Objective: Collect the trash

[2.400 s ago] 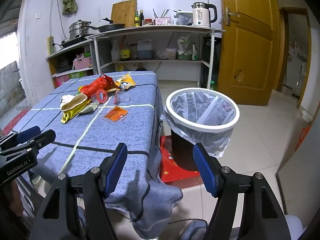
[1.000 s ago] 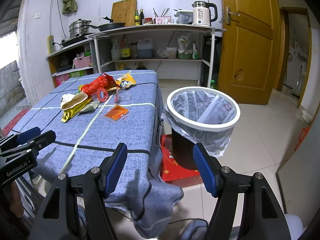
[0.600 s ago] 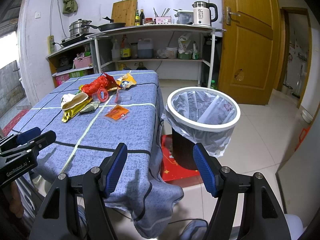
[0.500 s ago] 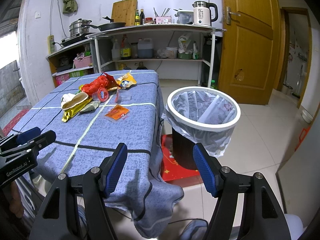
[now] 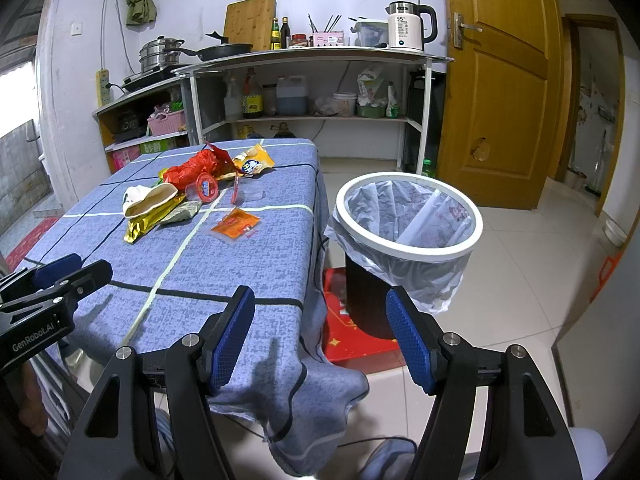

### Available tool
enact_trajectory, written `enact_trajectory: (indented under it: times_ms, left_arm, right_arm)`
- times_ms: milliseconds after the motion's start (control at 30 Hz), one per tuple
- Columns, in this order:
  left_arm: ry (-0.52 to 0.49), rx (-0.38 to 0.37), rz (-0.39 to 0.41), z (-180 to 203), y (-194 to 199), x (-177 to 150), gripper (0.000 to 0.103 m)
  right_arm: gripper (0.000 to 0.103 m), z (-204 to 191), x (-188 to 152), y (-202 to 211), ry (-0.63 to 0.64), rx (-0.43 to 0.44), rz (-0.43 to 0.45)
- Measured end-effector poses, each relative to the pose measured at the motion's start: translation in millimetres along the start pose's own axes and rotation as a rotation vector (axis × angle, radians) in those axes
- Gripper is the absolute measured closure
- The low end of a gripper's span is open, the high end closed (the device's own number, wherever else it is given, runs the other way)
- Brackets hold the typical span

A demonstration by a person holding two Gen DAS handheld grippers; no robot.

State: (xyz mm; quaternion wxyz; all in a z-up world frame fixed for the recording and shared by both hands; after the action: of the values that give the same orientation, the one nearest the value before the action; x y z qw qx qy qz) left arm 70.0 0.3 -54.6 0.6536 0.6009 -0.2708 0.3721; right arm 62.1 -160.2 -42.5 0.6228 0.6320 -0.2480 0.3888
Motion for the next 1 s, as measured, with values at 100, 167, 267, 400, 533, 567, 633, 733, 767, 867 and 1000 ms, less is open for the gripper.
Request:
enact_trajectory:
  times_ms: [100,167,267,400,533,567,633,733,767,867,1000]
  left_arm:
    - [0.001,0.0,-0.001,-0.9,-0.6,-0.7,0.044]
    - [0.004,0.0,-0.002,-1.3,-0.9,-1.7,0.044]
    - [0.007,0.001,-0.005,-5.1,-2.7,-3.2,0.044]
    - [0.009,0.006,-0.013,-9.3,-6.7,-2.7,0.044]
    - [0.012,0.014,-0.022,-18.5,-13.1,1.5,0.044]
    - [0.015,0.017,-0.023,-22.6,-15.2,3.4,0.044]
    - [0.027,0.031,-0.026,-32.9,-19.8,7.3,0.044]
    - [0.047,0.055,-0.032,-49.4,-28.3,13.8,0.044]
    - [0.049,0.058,-0.035,-53.4,-31.2,16.4,0.044]
    - [0.059,0.051,-0.04,-64.6,-41.3,26.0,0.044]
    - [0.066,0.049,-0.041,-78.1,-54.3,43.7,0.044]
  right_arm:
    - [0.034,-0.2,-0.1,0.0,0.001,0.0,-0.001]
    - [0.034,-1.1,-0.9,-1.2,0.002,0.001,-0.002]
    - [0.034,-3.1,-1.4,-3.1,0.003,0.002,-0.006]
    - [0.034,-7.7,1.7,-10.3,0.014,0.016,-0.011]
    - [0.034,-12.4,10.0,-19.4,0.031,0.039,-0.011]
    - [0.034,-14.6,12.3,-23.3,0.035,0.05,-0.015]
    - [0.034,-20.2,17.9,-32.1,0.049,0.076,-0.019]
    - [0.034,-30.1,28.0,-46.4,0.081,0.116,-0.027]
    - [0.034,-32.8,30.1,-50.1,0.086,0.129,-0.029]
    - [0.034,-45.9,40.3,-68.8,0.145,0.171,-0.045]
    - [0.034,-62.5,54.2,-96.4,0.222,0.228,-0.068]
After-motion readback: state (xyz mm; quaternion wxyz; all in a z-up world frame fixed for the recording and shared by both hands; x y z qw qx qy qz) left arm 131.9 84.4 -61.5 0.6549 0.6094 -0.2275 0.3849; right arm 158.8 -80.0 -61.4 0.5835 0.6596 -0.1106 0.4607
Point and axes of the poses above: each gripper's, at about its wrist camera, not at the fingertips, and y roughly against the way its jaws point, z to its right, x to its top, the point moved 9 cm from there along -y, roughly the way its jaws point, and after that the axes turned 5 degrees about y, right-handed, at the moved point
